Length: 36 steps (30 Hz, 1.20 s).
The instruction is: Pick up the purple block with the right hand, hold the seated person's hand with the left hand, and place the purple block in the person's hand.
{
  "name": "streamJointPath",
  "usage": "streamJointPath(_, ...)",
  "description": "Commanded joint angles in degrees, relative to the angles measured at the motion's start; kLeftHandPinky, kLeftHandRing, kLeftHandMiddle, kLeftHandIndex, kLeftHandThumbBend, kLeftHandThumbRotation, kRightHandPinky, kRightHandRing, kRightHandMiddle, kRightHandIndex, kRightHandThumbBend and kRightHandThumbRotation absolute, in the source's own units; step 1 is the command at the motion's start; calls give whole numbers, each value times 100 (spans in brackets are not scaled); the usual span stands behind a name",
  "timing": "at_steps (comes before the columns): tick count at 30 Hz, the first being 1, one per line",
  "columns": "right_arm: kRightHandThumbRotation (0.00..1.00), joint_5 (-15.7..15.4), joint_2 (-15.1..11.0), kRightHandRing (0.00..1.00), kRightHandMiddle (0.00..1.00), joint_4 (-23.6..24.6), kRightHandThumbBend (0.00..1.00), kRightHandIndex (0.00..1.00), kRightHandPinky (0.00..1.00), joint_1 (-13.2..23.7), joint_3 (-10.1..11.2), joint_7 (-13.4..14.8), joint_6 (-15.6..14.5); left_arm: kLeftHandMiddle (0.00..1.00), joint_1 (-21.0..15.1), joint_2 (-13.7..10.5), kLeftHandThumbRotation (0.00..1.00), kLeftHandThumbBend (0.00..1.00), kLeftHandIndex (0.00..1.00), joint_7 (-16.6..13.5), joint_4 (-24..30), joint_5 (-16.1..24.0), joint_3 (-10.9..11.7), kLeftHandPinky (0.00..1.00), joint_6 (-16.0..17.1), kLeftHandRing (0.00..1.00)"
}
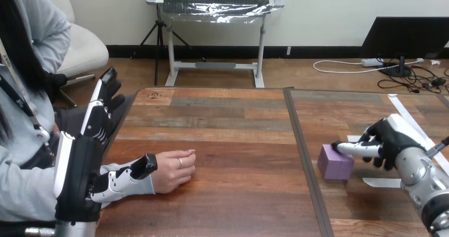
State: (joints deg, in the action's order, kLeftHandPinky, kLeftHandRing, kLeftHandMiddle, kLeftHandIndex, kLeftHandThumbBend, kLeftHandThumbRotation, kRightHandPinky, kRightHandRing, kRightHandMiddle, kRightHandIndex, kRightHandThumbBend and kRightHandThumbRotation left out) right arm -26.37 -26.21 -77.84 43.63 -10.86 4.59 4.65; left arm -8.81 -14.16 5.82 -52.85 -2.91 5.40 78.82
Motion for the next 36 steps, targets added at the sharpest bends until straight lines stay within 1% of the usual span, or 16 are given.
streamJointPath(1,1,34,58,14,21,30,68,22,8,175,17,127,-67,98,-192,69,67,100,96,21,327,-92,22,91,88,96)
streamJointPath(4,1,86,58,13,20,40,66,21,7,166,67,175,-16,98,-196,77,66,100,96,46,334,-150,6,91,95,96)
streamJointPath(7,0,96,55,11,18,42,64,19,6,153,68,262,34,98,-207,74,66,100,96,72,334,-174,10,91,99,96)
streamJointPath(11,0,183,54,10,17,57,62,18,5,129,139,360,151,98,-233,69,66,100,96,113,325,-218,7,90,131,95)
streamJointPath(13,0,211,51,10,16,61,61,17,5,125,163,380,187,98,-231,66,65,100,96,144,334,-260,-10,90,121,95)
streamJointPath(17,0,317,37,9,15,78,59,15,3,94,263,407,362,98,-239,71,65,100,96,171,338,-273,10,90,123,96)
streamJointPath(19,0,331,38,8,15,83,59,15,3,93,283,443,391,97,-244,85,64,100,96,170,337,-265,37,90,121,95)
streamJointPath(23,0,389,13,8,14,94,58,15,3,102,343,419,464,97,-254,97,64,100,95,198,342,-307,24,90,106,95)
streamJointPath(28,0,409,-1,9,15,107,60,17,3,121,359,469,492,97,-278,109,63,100,95,239,320,-354,14,89,104,95)
streamJointPath(34,0,500,0,10,17,116,63,19,5,173,423,466,407,96,-258,131,63,100,95,284,355,-381,11,89,58,94)
streamJointPath(36,0,541,0,12,19,124,66,20,7,188,449,459,395,96,-271,148,63,100,95,265,341,-339,46,89,78,94)
